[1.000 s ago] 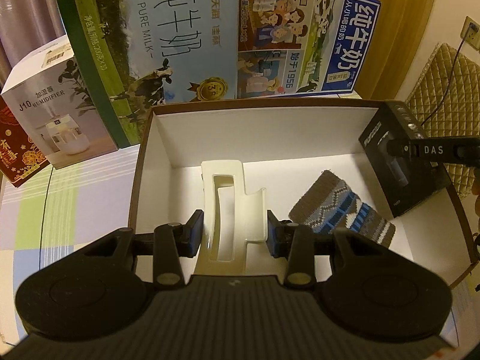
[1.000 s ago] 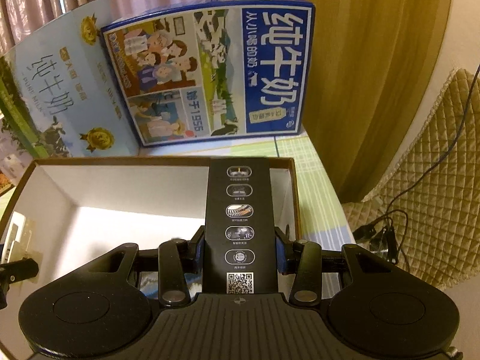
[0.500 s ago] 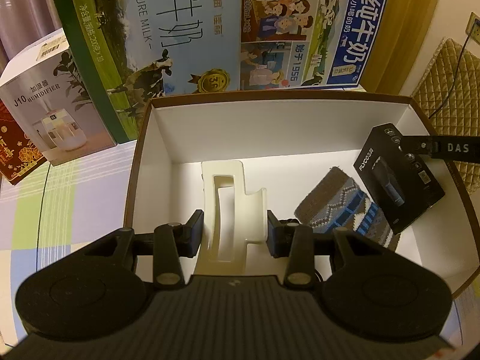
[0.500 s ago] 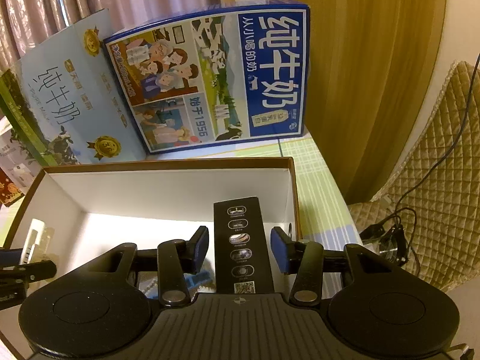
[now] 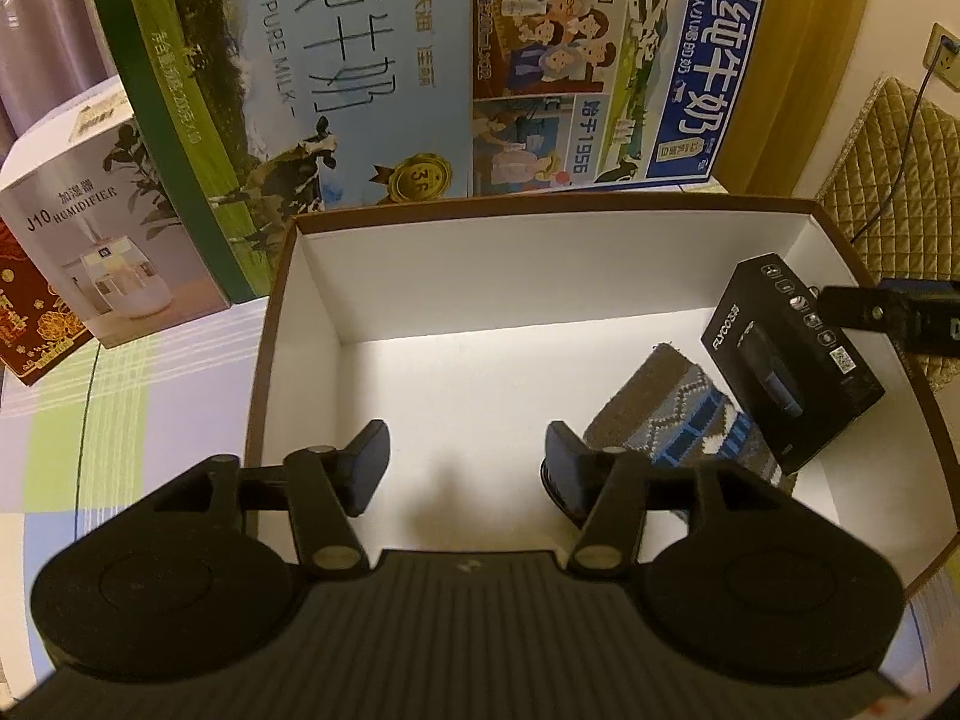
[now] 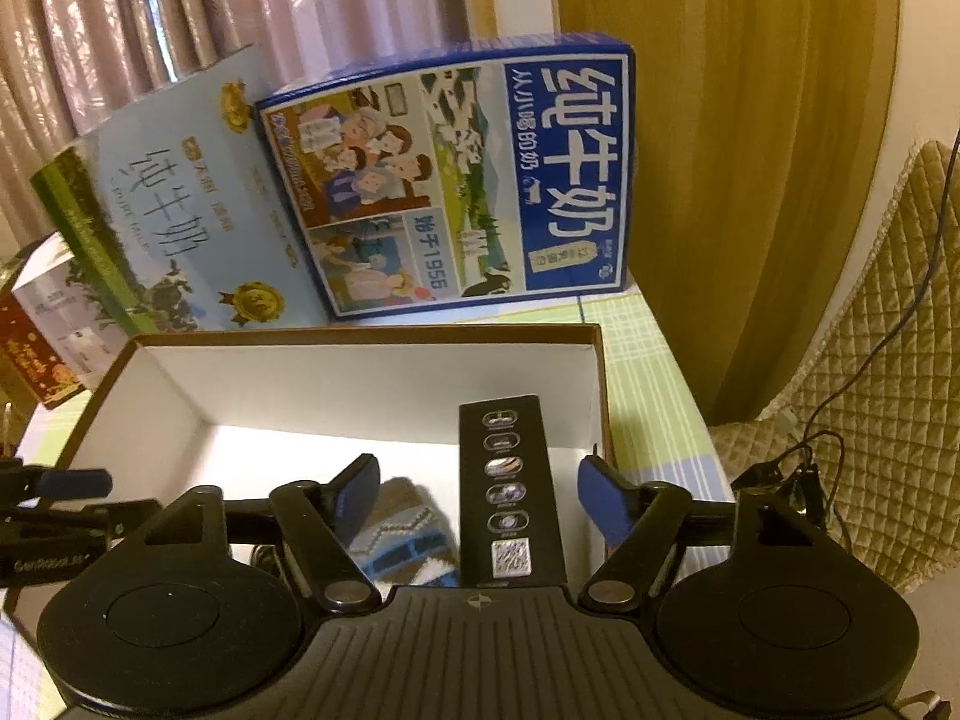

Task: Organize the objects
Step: 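Release the FLYCO box from the right tool while the left tool releases the white holder in the box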

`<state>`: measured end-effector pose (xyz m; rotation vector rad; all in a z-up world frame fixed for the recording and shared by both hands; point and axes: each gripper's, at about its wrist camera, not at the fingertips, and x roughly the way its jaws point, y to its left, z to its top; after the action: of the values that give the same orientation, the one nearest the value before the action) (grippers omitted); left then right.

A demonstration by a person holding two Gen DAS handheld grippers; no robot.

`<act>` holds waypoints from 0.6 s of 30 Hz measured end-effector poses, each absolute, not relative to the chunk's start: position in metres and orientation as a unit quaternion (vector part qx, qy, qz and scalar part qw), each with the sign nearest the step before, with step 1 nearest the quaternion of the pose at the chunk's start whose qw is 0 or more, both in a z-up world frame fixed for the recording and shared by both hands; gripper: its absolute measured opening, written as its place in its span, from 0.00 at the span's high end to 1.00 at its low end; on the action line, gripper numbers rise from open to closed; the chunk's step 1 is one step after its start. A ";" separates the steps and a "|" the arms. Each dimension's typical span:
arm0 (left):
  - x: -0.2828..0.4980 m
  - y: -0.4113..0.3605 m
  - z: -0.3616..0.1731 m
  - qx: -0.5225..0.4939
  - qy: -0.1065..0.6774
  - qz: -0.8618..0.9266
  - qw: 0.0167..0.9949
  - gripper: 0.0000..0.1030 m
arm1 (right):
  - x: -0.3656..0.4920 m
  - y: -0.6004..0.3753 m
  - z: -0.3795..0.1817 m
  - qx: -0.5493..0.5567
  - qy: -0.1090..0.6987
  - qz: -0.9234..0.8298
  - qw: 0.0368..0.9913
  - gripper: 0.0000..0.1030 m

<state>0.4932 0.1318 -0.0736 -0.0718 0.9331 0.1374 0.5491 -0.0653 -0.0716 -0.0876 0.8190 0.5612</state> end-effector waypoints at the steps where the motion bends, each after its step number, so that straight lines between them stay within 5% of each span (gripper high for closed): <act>1: 0.491 0.132 -0.071 -0.034 0.447 0.066 0.891 0.41 | 0.545 -0.067 -0.070 -0.042 0.390 0.274 0.878 0.26; 7: 0.478 0.134 -0.058 -0.039 0.444 0.069 0.892 0.27 | 0.526 -0.076 -0.063 -0.041 0.385 0.288 0.876 0.16; 18: 0.444 0.127 -0.029 -0.055 0.424 0.066 0.902 0.18 | 0.491 -0.095 -0.053 -0.023 0.386 0.298 0.873 0.07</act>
<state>0.4441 0.1273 -0.0295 -0.1128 0.8764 0.1363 0.4910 -0.0949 -0.0530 -0.0491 0.8065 0.6234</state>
